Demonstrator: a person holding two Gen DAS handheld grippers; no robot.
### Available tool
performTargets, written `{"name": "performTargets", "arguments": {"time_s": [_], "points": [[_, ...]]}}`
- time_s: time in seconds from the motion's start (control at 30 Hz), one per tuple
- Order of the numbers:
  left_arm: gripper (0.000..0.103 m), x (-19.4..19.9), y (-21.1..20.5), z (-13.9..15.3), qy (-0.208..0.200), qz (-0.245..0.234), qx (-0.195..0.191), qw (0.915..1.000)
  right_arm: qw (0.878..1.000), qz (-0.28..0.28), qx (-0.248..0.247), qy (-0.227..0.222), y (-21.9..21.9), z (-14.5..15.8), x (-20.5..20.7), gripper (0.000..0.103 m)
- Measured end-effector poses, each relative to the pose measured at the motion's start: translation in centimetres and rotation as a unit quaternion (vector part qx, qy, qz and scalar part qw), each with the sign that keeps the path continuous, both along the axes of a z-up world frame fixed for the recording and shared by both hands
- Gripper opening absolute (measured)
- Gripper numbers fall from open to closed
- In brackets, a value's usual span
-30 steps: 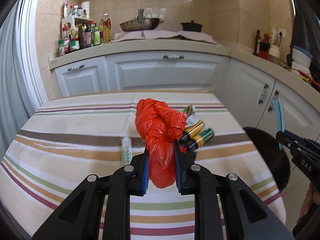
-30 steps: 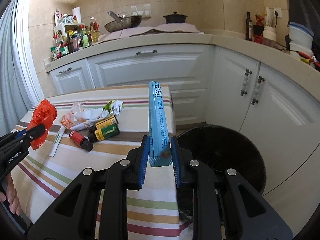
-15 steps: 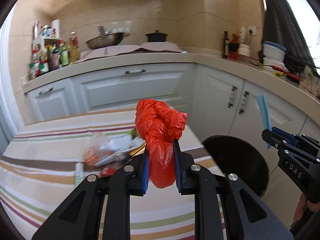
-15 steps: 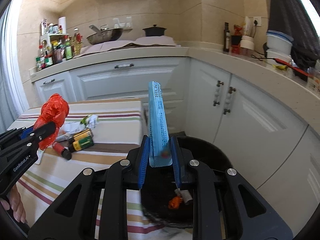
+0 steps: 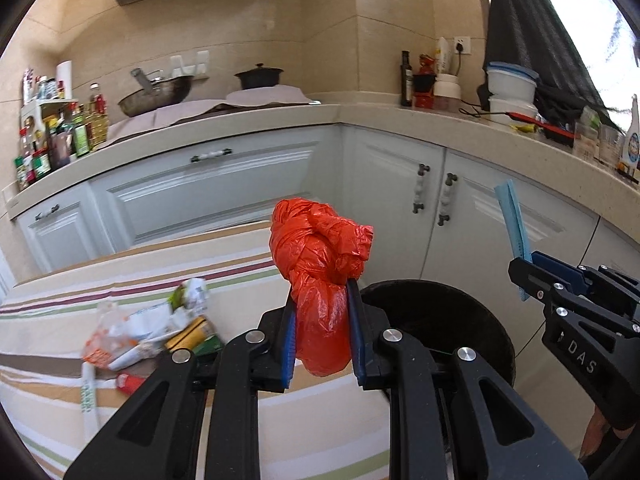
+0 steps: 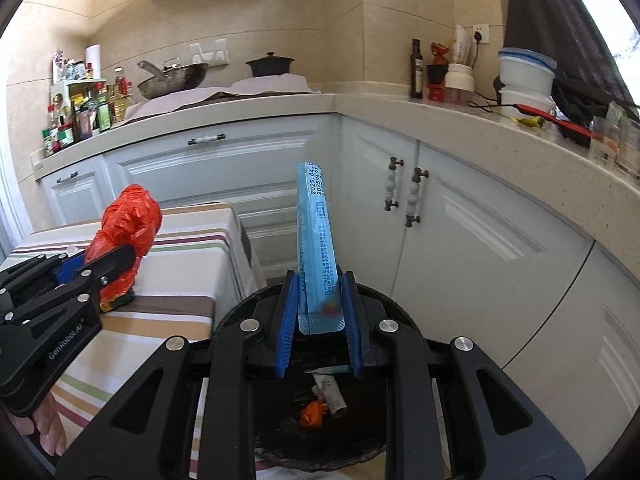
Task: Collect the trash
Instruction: 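Carry the blue packet and red bag over the black bin, then open both tools to drop the packet and bag into the bin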
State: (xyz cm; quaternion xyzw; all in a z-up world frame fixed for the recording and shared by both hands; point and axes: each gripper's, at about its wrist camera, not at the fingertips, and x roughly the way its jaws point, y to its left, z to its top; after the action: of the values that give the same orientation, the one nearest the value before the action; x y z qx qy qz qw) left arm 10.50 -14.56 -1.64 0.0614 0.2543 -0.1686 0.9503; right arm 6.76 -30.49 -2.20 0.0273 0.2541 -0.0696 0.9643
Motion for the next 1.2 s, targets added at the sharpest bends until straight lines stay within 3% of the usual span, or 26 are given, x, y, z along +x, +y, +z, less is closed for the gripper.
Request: {"name": "performTargets", "arguments": {"time_s": [0.4,0.5,0.57,0.63,0.8,0.93,1.2], "points": [[0.022,2.6,-4.6,-2.5,0.021,-0.021,0.03,0.9991,0.999,-0.025,0.016,0.015,-3.5,-2.5,1.8,0.022],[0.031,3.3,-5.3,-3.1,0.028,-0.022,0.039,0.9986,0.999,-0.031,0.017,0.02,-4.1,-3.2,2.3,0.023],[0.04,3.7,-5.6,-3.6,0.03,-0.018,0.046,0.9983,0.999,-0.035,0.02,0.029,-4.6,-3.9,2.9,0.034],[0.049,3.8,-5.7,-3.8,0.031,-0.015,0.049,0.9982,0.998,-0.05,0.022,0.026,-5.1,-4.2,3.0,0.054],[0.062,3.5,-4.8,-3.5,0.03,-0.003,0.045,0.9985,0.997,-0.058,0.039,0.026,-5.6,-4.2,3.0,0.072],[0.065,3.0,-3.1,-3.1,0.031,0.009,0.044,0.9985,0.998,-0.046,0.041,0.027,-4.5,-4.0,3.1,0.079],[0.07,1.8,3.1,-2.6,0.038,0.069,0.048,0.9957,0.998,-0.002,0.047,0.032,-0.4,-3.7,3.5,0.084]]}}
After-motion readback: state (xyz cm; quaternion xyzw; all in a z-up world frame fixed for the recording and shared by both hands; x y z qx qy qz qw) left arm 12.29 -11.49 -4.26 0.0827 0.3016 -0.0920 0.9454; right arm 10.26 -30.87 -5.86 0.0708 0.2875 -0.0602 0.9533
